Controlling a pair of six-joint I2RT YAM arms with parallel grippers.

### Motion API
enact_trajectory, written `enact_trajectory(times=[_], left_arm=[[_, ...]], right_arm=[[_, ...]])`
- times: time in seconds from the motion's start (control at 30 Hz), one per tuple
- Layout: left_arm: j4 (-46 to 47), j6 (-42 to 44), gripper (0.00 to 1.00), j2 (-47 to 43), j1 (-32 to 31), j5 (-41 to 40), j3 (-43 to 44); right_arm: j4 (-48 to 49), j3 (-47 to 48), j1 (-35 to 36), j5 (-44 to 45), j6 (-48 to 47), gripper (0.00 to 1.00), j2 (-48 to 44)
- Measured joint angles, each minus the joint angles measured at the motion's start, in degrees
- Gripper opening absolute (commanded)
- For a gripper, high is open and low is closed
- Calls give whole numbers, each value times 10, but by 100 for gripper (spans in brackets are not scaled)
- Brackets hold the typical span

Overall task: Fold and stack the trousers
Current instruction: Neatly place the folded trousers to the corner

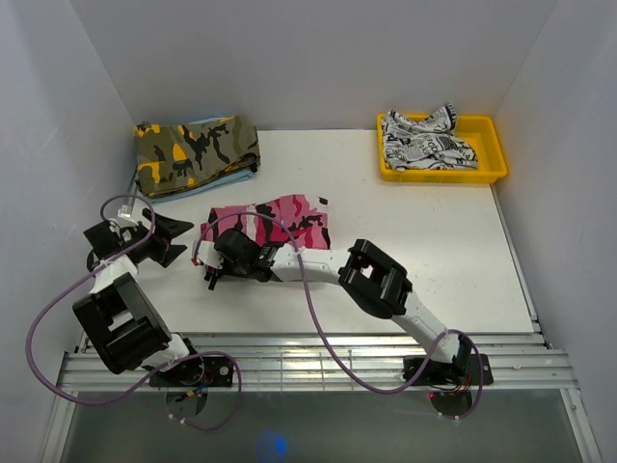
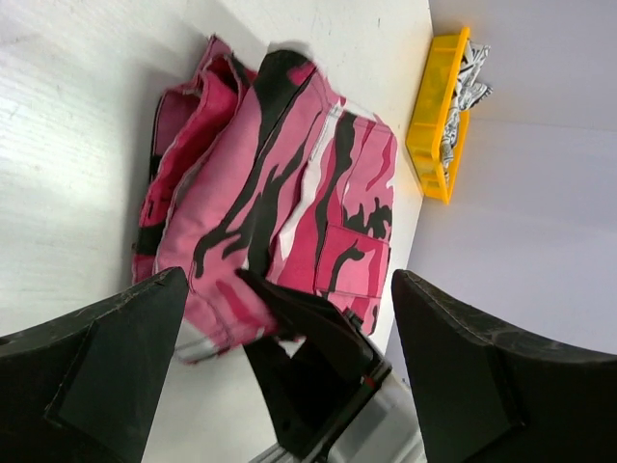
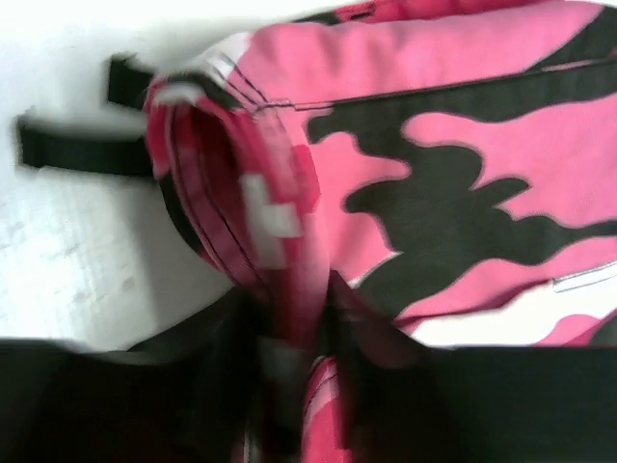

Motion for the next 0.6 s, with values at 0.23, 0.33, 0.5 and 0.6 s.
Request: enact_trajectory(times=[0.23,0.33,0.5,0.6], left_arm=[[-40,35,98,-27,0,-18,-25],[-54,47,98,-30,0,-38,-25],[-39,32,98,-28,-2,-49,-37],[-20,20,98,-18,-16,-54,-38]], right_arm=[[32,-5,-14,-3,3,8,8],[35,-12,-25,-33,22,8,-1],[28,-17,-44,-86,51,8,-20],[26,-25,-50,-107,60,8,-31]])
